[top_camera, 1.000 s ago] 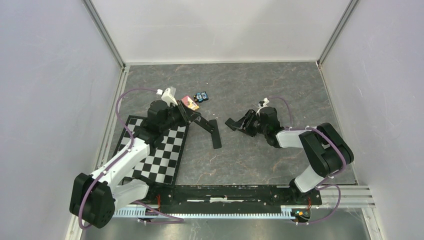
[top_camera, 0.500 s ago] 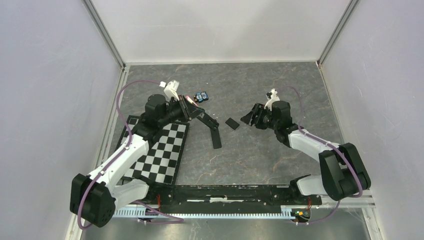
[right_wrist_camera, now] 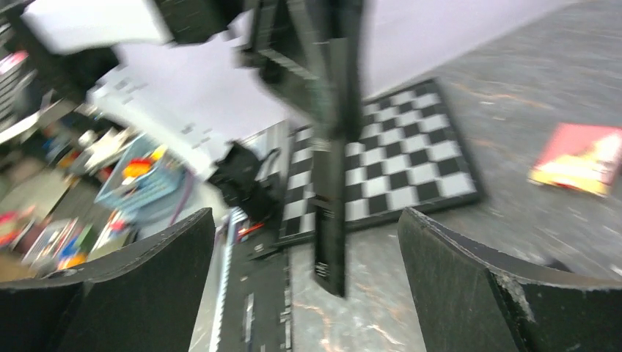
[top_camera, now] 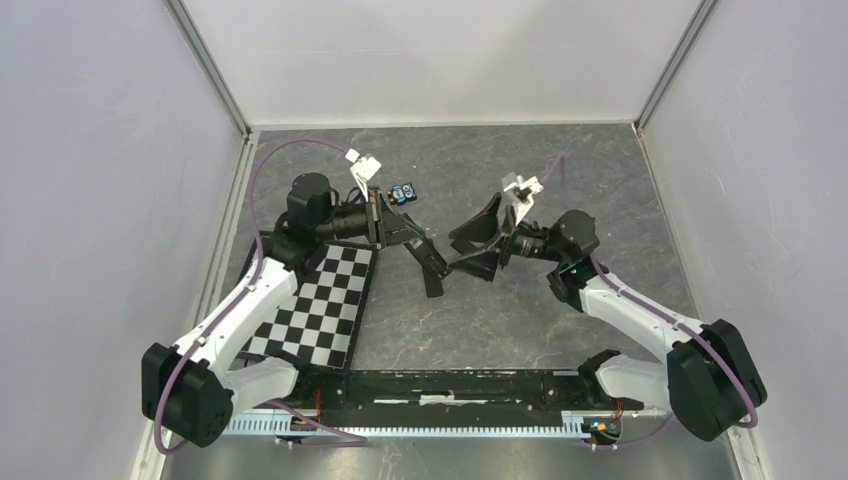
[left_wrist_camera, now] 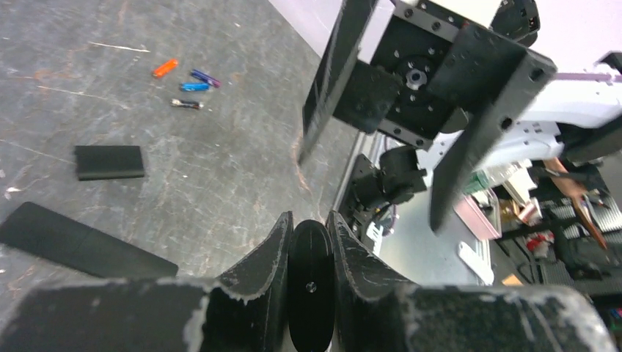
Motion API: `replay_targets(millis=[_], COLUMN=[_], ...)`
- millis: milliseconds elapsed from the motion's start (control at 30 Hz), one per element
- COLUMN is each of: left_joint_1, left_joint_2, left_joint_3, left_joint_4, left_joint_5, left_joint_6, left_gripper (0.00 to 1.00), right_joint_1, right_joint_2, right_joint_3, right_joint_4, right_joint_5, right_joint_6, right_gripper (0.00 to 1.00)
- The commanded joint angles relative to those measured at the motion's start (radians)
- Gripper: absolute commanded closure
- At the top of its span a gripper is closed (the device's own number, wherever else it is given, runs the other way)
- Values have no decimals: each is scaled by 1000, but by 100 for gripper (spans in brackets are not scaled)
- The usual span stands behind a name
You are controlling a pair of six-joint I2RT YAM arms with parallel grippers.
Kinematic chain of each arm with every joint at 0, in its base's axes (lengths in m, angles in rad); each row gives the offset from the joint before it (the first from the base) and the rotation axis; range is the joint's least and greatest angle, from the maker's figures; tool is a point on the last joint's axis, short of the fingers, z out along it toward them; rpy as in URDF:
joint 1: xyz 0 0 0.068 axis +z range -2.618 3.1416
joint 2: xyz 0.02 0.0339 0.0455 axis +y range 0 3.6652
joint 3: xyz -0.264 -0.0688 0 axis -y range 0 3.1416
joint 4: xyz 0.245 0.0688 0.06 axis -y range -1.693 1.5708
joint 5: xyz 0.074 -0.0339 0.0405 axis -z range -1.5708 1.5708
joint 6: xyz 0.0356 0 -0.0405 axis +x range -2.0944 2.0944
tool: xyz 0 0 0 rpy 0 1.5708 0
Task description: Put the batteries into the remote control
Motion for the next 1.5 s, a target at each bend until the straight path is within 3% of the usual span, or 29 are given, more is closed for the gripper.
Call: replay_targets(millis=[0, 67, 200, 333, 467, 600, 633, 667, 733, 900, 1000, 1133, 1200, 1267, 1300, 1333, 1367, 1433, 1467], left_joint_1=[-11, -15, -29, -58, -61, -61, -61, -61, -61, -61, -62, -62, -61, -61, -61, -61, -61, -61, -61], left_joint_2=[16, 7, -31, -57, -60, -64, -63, -63, -63, -73, -63, -57, -55, -52, -53, -54, -56, -65, -74], left_joint_3=[51, 47, 33, 22, 24, 20, 14, 3, -19, -99, -118, -113, -106, -104, -103, -100, -97, -85, -79], left_joint_4=[49, 63, 74, 74, 82, 164, 204, 253, 319, 487, 530, 528, 504, 498, 490, 466, 431, 354, 300], left_joint_5=[161, 201, 221, 220, 169, 106, 86, 71, 53, 4, 0, -21, -41, -58, -70, -86, -101, -149, -187], left_joint_6=[41, 40, 55, 71, 62, -40, -86, -131, -206, -369, -399, -393, -377, -365, -355, -338, -318, -267, -235], left_gripper=[98, 98, 98, 98, 98, 92, 88, 75, 64, 44, 49, 65, 66, 80, 90, 98, 98, 98, 98], right_joint_1=[99, 120, 161, 198, 219, 224, 224, 225, 222, 222, 222, 222, 222, 221, 218, 213, 207, 176, 156], right_joint_2=[12, 18, 39, 81, 90, 91, 91, 91, 91, 116, 151, 176, 183, 186, 184, 180, 174, 154, 141], right_joint_3=[30, 51, 137, 193, 193, 170, 160, 151, 132, 138, 154, 167, 170, 169, 166, 163, 159, 156, 156], right_joint_4=[112, 31, -234, -334, -290, -176, -125, -60, 53, 192, 221, 211, 183, 168, 163, 158, 146, 89, 44], right_joint_5=[-102, -101, -45, -44, -63, -61, -49, -43, -22, 26, 16, -5, -5, -7, -5, -1, 4, 24, 31], right_joint_6=[6, -68, -239, -281, -234, -92, -37, 9, 99, 230, 268, 277, 269, 257, 251, 242, 231, 176, 141], right_gripper=[2, 2, 13, 26, 48, 84, 88, 90, 91, 92, 92, 92, 92, 89, 83, 67, 50, 30, 25])
